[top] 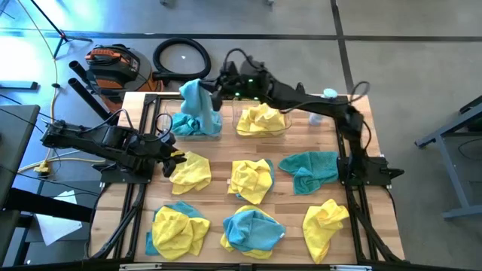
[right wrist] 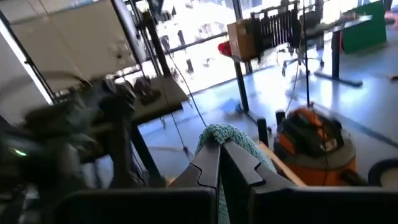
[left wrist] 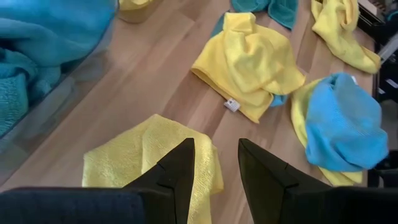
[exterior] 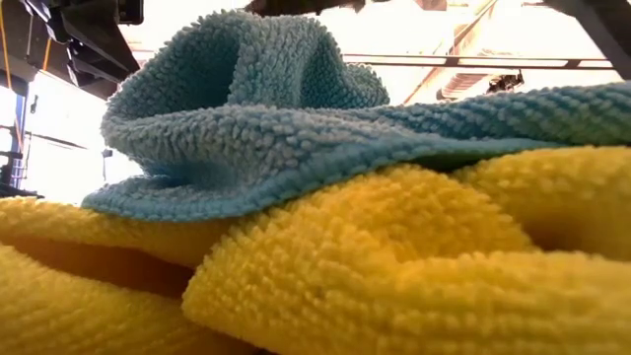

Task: Sort microfiber towel by color & place in baskets
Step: Put the blue towel into the left transparent bin

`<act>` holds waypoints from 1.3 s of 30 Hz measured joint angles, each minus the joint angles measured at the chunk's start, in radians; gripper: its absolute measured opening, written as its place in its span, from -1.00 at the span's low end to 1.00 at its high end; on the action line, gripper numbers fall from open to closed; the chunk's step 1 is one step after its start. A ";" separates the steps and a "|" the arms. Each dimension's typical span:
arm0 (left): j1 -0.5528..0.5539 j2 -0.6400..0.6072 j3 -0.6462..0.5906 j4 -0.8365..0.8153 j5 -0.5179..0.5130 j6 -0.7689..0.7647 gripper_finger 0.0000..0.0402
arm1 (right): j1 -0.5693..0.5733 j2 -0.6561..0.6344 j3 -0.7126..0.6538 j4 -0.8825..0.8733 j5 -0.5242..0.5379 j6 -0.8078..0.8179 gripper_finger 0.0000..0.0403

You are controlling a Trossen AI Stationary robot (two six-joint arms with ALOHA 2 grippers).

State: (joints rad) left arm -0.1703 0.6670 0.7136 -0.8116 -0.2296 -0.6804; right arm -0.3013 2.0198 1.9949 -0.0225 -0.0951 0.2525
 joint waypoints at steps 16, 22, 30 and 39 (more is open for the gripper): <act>0.032 -0.004 0.000 -0.001 -0.149 -0.044 -0.44 | -0.024 0.325 0.099 -0.166 -0.010 0.119 -1.00; 0.047 -0.005 0.000 -0.001 -0.149 -0.051 -0.44 | -0.011 0.437 0.231 -0.357 -0.009 0.061 -1.00; 0.047 -0.005 0.000 0.000 -0.149 -0.068 -0.44 | -0.026 0.418 0.263 -0.445 -0.027 0.037 -0.81; 0.047 -0.005 0.000 -0.002 -0.155 -0.079 -0.44 | -0.046 0.343 0.326 -0.617 -0.042 0.083 -0.34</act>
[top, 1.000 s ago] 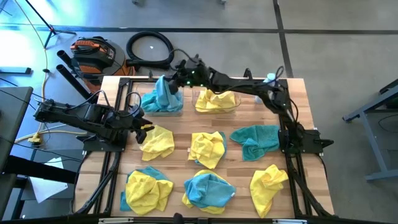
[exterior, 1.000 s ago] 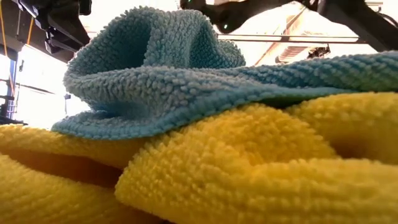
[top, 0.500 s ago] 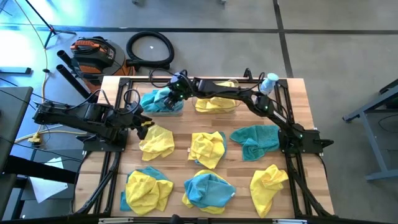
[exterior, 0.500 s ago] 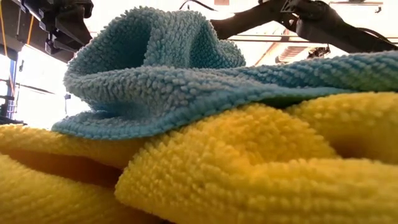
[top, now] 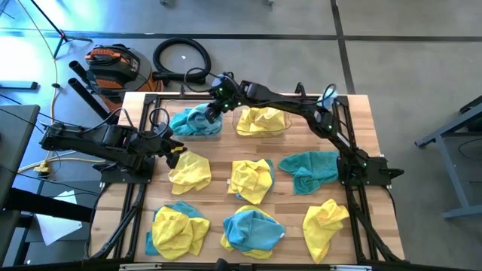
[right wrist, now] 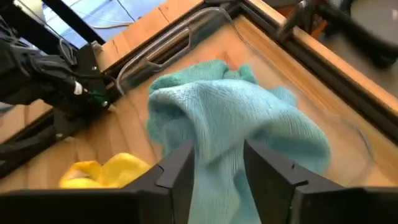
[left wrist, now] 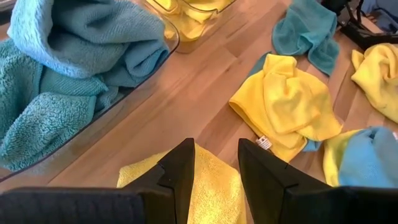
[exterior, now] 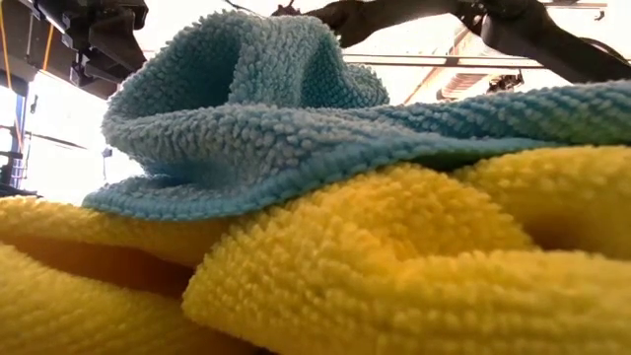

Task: Sort microfiber towel by color & place in baskets
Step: Put the blue towel into the left transparent bin

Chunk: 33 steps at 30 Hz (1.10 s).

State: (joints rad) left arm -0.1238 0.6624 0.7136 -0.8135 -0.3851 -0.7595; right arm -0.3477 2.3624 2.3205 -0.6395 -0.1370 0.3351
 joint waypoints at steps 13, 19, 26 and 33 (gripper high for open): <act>0.000 0.000 0.000 0.002 -0.016 0.027 -0.44 | 0.109 -0.101 -0.013 -0.371 0.177 0.003 -0.62; 0.000 0.000 0.000 0.003 -0.021 0.002 -0.44 | 0.148 -0.168 -0.203 -0.216 0.174 -0.021 -0.97; 0.011 0.030 0.000 0.009 -0.069 -0.076 -0.44 | 0.175 -0.511 -0.786 0.201 0.146 0.007 -0.99; 0.148 0.248 0.069 0.086 -0.067 -0.054 -0.44 | 0.174 -0.959 -1.232 0.299 0.235 0.055 -1.00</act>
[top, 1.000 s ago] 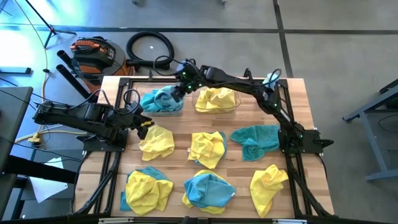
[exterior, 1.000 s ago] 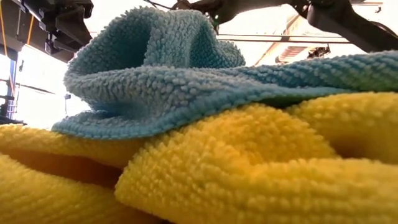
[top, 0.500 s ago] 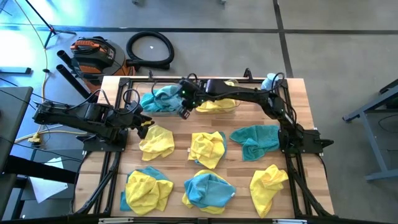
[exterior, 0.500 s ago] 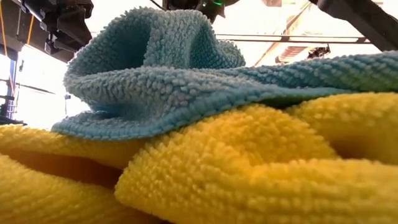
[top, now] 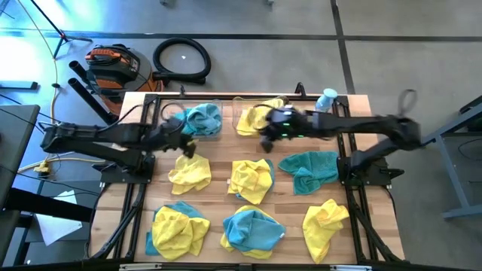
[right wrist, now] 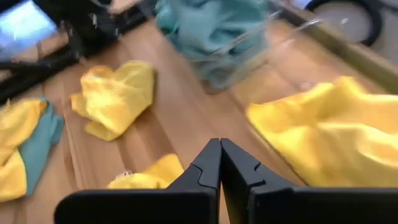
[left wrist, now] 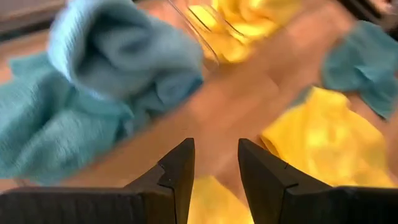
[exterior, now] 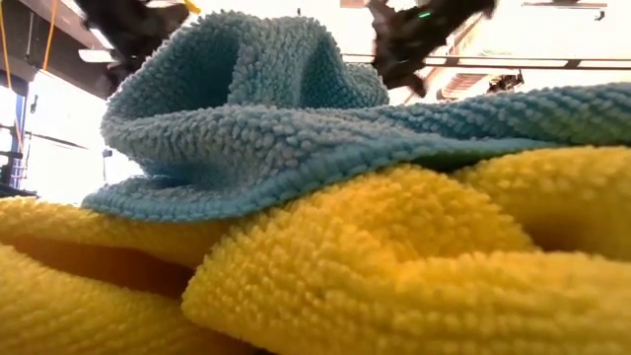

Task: Sort microfiber towel by color & place in baskets
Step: Put the blue towel into the left transparent bin

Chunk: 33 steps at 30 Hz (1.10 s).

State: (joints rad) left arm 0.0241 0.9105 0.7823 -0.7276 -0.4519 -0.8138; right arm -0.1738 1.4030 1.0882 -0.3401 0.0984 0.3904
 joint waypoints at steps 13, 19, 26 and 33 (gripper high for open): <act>0.426 0.474 0.268 -0.008 0.154 -0.012 -0.44 | -0.003 -0.455 -0.291 -0.067 0.137 -0.024 -1.00; 0.504 0.632 0.238 -0.011 0.239 -0.050 -0.44 | -0.011 -0.487 -0.320 -0.166 0.128 -0.025 -1.00; 0.538 0.756 0.231 0.008 0.319 -0.065 -0.44 | -0.011 -0.488 -0.320 -0.202 0.125 -0.030 -1.00; 0.538 0.726 0.234 0.033 0.339 -0.094 -0.44 | -0.011 -0.488 -0.320 -0.202 0.121 -0.032 -1.00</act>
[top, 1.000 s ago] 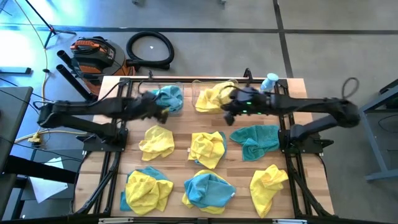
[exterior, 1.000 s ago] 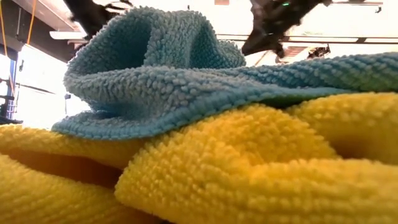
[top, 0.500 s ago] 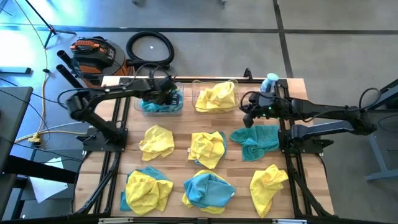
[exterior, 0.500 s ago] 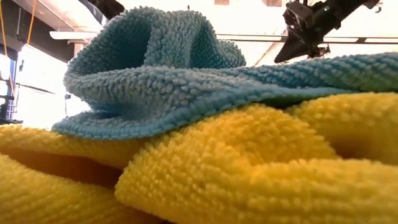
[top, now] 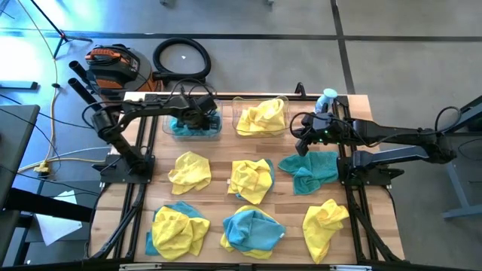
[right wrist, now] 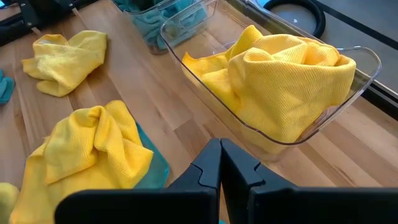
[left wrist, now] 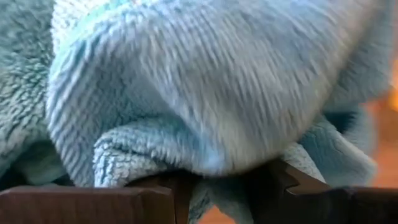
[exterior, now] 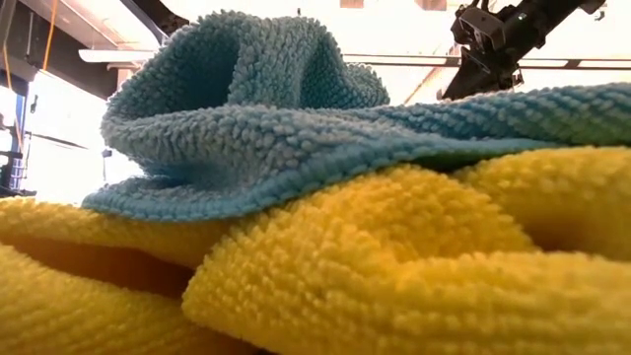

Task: Sort microfiber towel by color & place in baskets
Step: Put the blue towel into the left transparent bin, then put the yellow towel into the right transparent bin

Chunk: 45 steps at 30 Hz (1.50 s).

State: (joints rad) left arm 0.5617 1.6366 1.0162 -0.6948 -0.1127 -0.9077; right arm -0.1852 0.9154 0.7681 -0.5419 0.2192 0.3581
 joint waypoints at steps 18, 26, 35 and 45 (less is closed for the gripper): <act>-0.045 -0.428 0.003 -0.072 -0.107 0.054 -0.44 | 0.000 0.001 0.000 0.070 0.002 0.021 -1.00; -0.140 -0.469 0.003 -0.211 -0.083 0.218 -0.44 | 0.088 0.072 0.002 0.124 0.036 0.202 -1.00; -0.234 -0.555 -0.057 -0.250 -0.055 0.347 -0.44 | 0.274 0.398 0.220 0.045 0.145 0.369 -1.00; -0.356 -0.768 -0.184 -0.240 -0.027 0.346 -0.44 | 0.285 0.715 0.553 -0.302 0.089 0.591 -0.96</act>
State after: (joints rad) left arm 0.2062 0.8687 0.8320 -0.9352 -0.1398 -0.5619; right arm 0.1002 1.6300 1.3214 -0.8435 0.3080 0.9486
